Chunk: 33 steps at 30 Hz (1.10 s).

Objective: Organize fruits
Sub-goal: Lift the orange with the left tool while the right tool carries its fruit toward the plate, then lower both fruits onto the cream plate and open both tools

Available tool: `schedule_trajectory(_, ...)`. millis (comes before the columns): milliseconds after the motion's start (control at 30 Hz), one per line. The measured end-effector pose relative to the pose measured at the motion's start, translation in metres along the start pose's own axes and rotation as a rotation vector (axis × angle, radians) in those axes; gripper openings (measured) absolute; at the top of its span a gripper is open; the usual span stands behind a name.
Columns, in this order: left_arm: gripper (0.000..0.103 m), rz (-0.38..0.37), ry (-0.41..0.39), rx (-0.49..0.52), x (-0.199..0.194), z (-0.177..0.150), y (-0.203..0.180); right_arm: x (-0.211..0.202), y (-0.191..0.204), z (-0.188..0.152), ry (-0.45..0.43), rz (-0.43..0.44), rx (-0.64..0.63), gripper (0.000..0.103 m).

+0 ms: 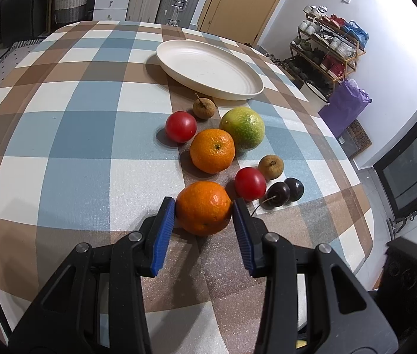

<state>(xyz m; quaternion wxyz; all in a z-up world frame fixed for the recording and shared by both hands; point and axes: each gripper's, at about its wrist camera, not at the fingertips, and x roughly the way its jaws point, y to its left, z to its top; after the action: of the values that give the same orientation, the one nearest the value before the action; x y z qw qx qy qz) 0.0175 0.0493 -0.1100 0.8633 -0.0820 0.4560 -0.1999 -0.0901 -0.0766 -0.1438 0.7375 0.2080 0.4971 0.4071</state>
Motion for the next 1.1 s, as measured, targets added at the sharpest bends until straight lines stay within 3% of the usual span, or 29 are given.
schedule_trajectory(200, 0.037, 0.013, -0.008, 0.005, -0.004, 0.003, -0.001, -0.027, 0.004, 0.010, -0.162, 0.013, -0.059, 0.049)
schedule_trajectory(667, 0.037, 0.052, -0.023, 0.031, -0.010, 0.033, -0.006, -0.057, -0.016, 0.070, -0.367, 0.046, -0.072, 0.049)
schedule_trajectory(1100, 0.037, 0.075, -0.044, 0.071, -0.008, 0.101, -0.018, -0.091, -0.028, 0.138, -0.514, 0.031, -0.081, 0.049)
